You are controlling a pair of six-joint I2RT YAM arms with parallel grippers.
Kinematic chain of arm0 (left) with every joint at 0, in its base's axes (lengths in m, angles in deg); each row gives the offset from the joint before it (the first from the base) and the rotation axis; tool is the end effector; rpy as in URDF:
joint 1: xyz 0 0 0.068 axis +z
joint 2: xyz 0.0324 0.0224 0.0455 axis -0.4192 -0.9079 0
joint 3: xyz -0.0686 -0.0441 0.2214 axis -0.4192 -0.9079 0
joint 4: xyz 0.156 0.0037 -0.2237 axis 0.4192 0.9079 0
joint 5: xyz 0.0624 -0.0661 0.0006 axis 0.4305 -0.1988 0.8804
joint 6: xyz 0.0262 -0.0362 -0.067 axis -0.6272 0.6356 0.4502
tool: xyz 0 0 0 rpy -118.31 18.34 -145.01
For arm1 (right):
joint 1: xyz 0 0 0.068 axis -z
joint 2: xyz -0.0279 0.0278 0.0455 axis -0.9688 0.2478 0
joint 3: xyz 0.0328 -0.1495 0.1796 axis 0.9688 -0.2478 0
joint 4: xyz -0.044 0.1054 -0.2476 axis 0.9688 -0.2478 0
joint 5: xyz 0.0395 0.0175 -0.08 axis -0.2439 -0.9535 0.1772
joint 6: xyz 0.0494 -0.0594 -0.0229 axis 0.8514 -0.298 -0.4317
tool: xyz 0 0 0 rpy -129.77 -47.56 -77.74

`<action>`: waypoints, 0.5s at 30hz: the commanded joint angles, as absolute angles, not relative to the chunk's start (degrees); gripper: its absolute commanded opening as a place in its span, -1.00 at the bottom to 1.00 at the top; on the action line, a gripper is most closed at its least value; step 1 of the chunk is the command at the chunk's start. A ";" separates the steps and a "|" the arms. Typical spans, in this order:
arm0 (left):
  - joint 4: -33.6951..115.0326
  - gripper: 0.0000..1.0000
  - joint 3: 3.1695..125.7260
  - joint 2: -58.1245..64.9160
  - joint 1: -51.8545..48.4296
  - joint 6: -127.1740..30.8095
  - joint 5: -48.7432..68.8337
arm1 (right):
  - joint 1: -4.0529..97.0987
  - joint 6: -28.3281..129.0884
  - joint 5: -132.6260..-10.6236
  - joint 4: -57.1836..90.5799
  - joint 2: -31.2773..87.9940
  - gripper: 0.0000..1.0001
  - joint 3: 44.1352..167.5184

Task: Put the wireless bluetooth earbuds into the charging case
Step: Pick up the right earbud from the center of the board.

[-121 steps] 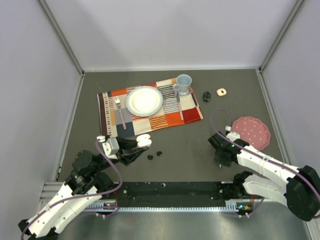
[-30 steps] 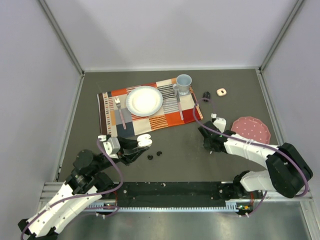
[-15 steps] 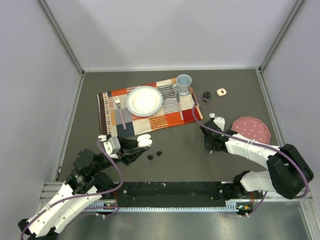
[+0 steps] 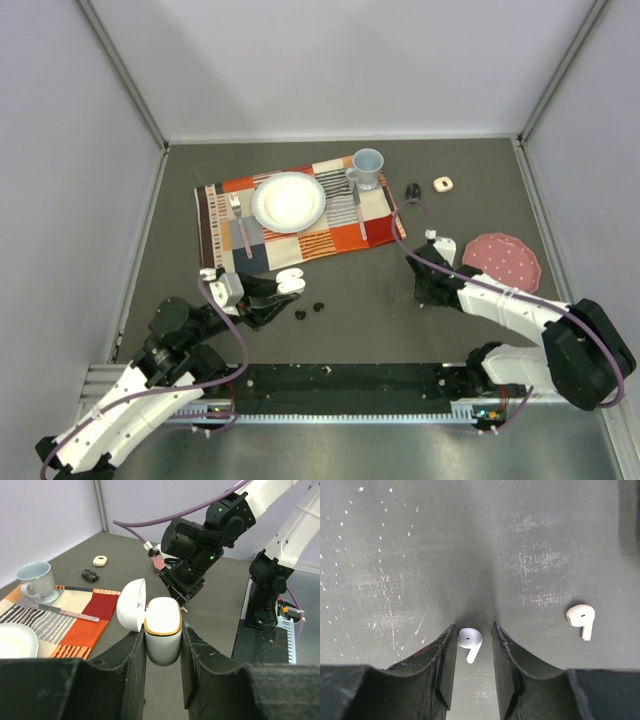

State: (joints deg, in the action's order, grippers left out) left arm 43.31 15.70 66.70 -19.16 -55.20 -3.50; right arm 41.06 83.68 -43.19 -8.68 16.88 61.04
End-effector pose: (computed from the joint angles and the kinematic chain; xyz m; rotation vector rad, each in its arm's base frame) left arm 0.1086 -0.1406 0.2961 0.7942 1.2324 -0.9595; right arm 0.2105 0.1151 0.0852 0.2299 2.5681 -0.0252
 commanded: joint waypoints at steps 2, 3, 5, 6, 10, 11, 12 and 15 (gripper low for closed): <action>41.54 -1.00 17.68 66.23 -19.33 -54.75 -3.84 | 41.81 83.64 -43.59 -9.86 18.38 -0.38 61.48; 41.54 -1.00 17.68 66.32 -19.33 -54.75 -3.67 | 41.72 83.64 -43.59 -9.86 18.29 -0.39 61.48; 41.45 -1.00 17.68 66.23 -19.33 -54.66 -3.84 | 41.72 83.64 -43.59 -9.86 18.21 -0.41 61.48; 41.54 -1.00 17.68 66.32 -19.25 -54.66 -3.75 | 41.72 83.82 -43.59 -9.86 18.21 -0.43 61.48; 41.54 -1.00 17.59 66.23 -19.33 -54.66 -3.75 | 41.72 84.00 -43.77 -9.86 18.38 -0.49 61.48; 41.54 -1.00 17.59 66.15 -19.25 -54.66 -3.75 | 41.72 84.17 -44.03 -9.78 18.38 -0.53 61.57; 41.54 -1.00 17.68 66.15 -19.25 -54.66 -3.84 | 41.72 84.35 -43.95 -9.78 18.38 -0.53 61.57; 41.45 -1.00 17.59 66.06 -19.33 -54.66 -3.75 | 41.72 84.70 -44.12 -9.86 18.03 -0.56 61.39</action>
State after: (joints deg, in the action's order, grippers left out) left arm 43.31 15.70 66.62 -19.16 -55.20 -3.50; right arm 41.32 83.82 -43.17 -8.77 17.32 61.35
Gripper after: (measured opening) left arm 0.328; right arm 0.233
